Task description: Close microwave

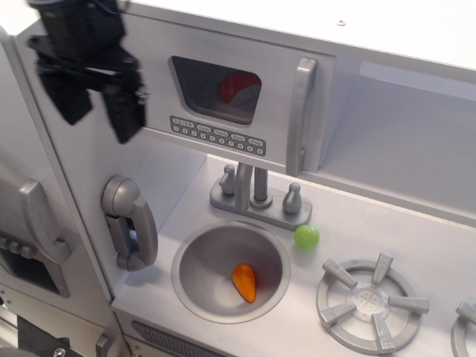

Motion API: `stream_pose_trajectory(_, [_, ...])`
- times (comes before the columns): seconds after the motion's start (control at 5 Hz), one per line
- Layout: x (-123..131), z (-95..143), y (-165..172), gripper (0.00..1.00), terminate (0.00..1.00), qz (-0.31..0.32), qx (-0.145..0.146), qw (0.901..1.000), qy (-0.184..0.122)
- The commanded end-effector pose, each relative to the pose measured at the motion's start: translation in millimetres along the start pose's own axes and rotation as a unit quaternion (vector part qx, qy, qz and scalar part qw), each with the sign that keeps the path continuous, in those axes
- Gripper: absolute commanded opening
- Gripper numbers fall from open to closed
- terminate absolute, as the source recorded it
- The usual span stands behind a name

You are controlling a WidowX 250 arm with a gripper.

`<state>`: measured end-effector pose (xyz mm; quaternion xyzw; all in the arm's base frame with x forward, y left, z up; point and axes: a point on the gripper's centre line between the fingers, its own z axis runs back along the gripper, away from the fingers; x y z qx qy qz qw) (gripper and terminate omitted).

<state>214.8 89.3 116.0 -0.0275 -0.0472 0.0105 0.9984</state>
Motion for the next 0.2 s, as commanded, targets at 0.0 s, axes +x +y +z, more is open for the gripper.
stream_pose_trajectory(0.0, [0.3,17.2,4.8,1.0,1.0,-0.001,0.006,0.9999,-0.016])
